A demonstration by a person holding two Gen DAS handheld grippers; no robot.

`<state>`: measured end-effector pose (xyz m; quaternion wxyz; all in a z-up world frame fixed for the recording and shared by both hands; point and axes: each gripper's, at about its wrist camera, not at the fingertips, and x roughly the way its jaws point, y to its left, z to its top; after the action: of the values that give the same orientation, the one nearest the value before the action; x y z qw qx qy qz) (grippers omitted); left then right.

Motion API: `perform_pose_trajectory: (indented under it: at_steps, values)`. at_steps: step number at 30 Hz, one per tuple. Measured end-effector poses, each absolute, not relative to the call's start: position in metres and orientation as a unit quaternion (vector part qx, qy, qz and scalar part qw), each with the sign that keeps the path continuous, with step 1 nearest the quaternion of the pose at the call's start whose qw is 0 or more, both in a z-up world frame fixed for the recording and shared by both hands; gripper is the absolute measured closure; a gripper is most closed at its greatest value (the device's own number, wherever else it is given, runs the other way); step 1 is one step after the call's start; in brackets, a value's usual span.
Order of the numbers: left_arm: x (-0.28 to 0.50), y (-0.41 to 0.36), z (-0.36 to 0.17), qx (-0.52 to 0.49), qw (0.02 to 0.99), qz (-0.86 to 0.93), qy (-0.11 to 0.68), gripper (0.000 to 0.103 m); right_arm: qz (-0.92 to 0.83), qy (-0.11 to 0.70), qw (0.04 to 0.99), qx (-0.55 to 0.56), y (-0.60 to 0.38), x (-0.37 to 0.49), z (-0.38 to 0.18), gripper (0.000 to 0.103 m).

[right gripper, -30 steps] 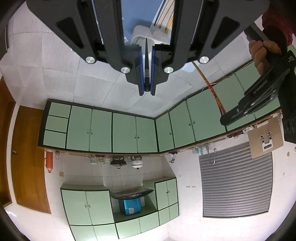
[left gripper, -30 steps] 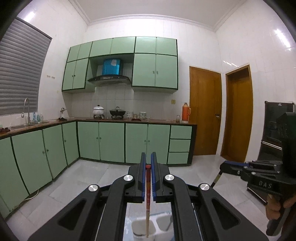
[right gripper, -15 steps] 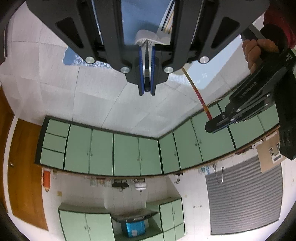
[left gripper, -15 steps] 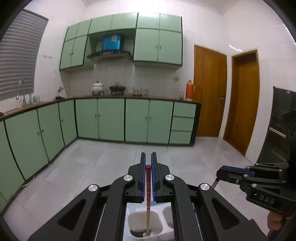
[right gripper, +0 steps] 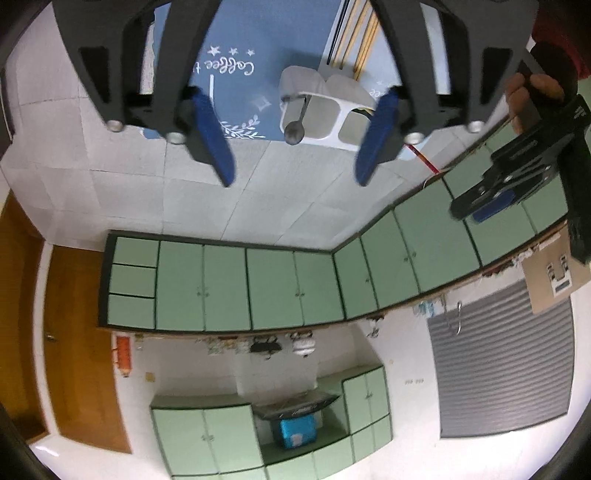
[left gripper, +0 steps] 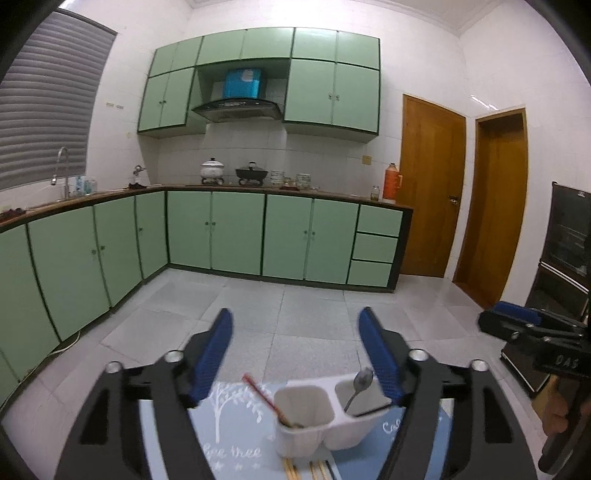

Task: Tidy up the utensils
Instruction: 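Open both tools to release the chopsticks in the holder, then move back to the table and grasp another black chopstick with the right tool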

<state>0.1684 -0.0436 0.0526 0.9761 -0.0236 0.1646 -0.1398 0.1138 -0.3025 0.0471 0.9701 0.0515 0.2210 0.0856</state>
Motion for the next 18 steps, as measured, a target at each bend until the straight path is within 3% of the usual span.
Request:
perform_pose_trajectory:
  at_steps: [3, 6, 18]
  values:
    - [0.149, -0.035, 0.046, -0.030, 0.975, -0.139, 0.171, 0.026, 0.072, 0.213, 0.973, 0.059, -0.305, 0.088, 0.037, 0.013]
    - [0.130, -0.029, 0.035, -0.033, 0.972, -0.138, 0.186, 0.022, 0.066, 0.223, 0.971, 0.060, -0.305, 0.069, 0.021, 0.009]
    - [0.075, -0.021, -0.047, -0.012, 0.953, -0.121, 0.277, 0.018, 0.049, 0.277, 0.958, 0.061, -0.292, 0.015, -0.060, 0.008]
